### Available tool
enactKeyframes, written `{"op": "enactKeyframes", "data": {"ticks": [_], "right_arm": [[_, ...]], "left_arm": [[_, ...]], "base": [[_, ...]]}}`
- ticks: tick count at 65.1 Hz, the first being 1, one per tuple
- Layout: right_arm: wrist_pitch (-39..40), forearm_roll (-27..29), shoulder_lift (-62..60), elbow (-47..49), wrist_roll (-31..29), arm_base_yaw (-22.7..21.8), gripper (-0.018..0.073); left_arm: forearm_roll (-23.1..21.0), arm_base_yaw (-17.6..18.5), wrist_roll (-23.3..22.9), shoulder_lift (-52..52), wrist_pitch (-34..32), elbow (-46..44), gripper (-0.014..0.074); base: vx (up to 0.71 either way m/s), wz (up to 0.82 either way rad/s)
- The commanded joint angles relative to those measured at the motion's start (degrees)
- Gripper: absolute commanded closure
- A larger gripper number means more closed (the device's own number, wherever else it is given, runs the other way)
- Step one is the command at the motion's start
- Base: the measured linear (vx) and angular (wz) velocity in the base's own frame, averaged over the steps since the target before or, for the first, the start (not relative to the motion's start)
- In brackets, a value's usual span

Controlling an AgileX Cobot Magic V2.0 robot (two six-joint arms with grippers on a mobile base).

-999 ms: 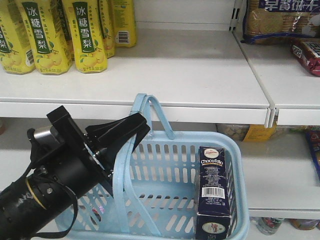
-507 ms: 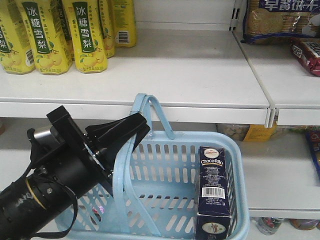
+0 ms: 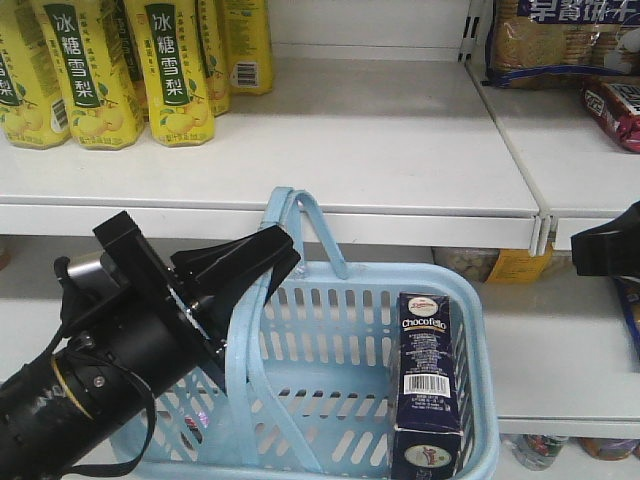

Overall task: Left arm holds basket, right arm returns cookies
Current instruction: 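Reach the right gripper into the basket and grasp the Chocofello box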

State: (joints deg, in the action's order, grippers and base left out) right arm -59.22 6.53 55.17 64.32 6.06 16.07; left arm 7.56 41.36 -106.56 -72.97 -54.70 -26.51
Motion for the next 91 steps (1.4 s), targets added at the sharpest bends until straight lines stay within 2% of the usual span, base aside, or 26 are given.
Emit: {"op": "enactKeyframes", "data": {"ticks": [1,16,21,26,39,59,75,91], "right_arm": [[2.0,0.0,-0.2,1.9,-0.2,0.0,0.0365],[1.5,1.1,-0.4,1.9,0.3,0.0,-0.0017],[1.2,1.7,-0.4,1.9,1.0,0.0,-0.0109],[1.1,2.9,-0.4,1.9,2.0,0.0,-0.0154],[1.0,6.0,0.4,1.9,3.4,0.0,-0.0136],[-1.8,12.0,4.9,6.1,3.4,0.2,-0.0002],[-5.3,12.1,9.8,11.4,3.5,8.4,0.0017],[-7.7,11.9,12.8,12.3,9.1,10.5,0.0006]], "left_arm": [[-7.6,-0.9,2.0,1.2,-5.9,-2.2,0.0599],[-7.6,-0.9,2.0,1.2,-5.9,-2.2,0.0599],[-7.6,-0.9,2.0,1.2,-5.9,-2.2,0.0599],[-7.6,-0.9,2.0,1.2,-5.9,-2.2,0.0599],[-7.6,-0.9,2.0,1.2,-5.9,-2.2,0.0599],[-7.6,-0.9,2.0,1.2,-5.9,-2.2,0.0599],[-7.6,-0.9,2.0,1.2,-5.9,-2.2,0.0599],[-7.6,-0.9,2.0,1.2,-5.9,-2.2,0.0599]], "base": [[0.00,0.00],[0.00,0.00],[0.00,0.00],[0.00,0.00],[0.00,0.00],[0.00,0.00],[0.00,0.00],[0.00,0.00]]}}
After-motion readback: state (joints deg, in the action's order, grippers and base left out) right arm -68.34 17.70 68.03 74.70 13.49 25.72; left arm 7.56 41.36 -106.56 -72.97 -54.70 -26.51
